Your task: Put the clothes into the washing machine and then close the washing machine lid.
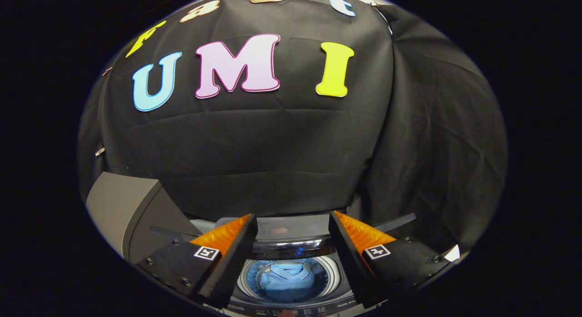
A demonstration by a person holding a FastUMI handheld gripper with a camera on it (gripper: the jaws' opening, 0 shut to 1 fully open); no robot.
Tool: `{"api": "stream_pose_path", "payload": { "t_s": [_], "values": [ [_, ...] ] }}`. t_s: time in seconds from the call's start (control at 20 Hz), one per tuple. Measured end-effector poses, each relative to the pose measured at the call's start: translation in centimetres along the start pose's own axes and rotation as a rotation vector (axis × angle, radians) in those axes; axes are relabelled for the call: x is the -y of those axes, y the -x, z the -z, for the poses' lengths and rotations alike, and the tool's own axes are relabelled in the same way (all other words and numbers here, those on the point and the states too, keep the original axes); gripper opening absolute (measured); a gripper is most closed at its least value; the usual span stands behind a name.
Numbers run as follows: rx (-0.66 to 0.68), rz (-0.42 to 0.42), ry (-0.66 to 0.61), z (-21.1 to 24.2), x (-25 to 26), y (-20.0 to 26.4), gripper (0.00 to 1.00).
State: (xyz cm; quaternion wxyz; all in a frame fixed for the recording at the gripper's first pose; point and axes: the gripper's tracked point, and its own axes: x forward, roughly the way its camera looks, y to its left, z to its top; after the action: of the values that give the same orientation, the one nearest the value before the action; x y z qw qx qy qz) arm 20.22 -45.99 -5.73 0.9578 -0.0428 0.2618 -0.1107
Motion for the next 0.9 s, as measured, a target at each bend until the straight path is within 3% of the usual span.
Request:
{"api": "stream_pose_path", "payload": {
  "t_s": [0.15, 0.3, 0.65, 0.9],
  "values": [
    [-0.035, 0.004, -0.005, 1.8, 0.2, 0.0, 0.99],
    [-0.192, -0.025, -0.011, 7.8, -0.4, 0.6, 0.99],
    [-0.390, -0.017, -0.035, 20.3, 0.7, 1.0, 0.99],
    [-0.435, -0.016, -0.007, 22.4, 0.8, 0.7, 1.00]
  ]
}}
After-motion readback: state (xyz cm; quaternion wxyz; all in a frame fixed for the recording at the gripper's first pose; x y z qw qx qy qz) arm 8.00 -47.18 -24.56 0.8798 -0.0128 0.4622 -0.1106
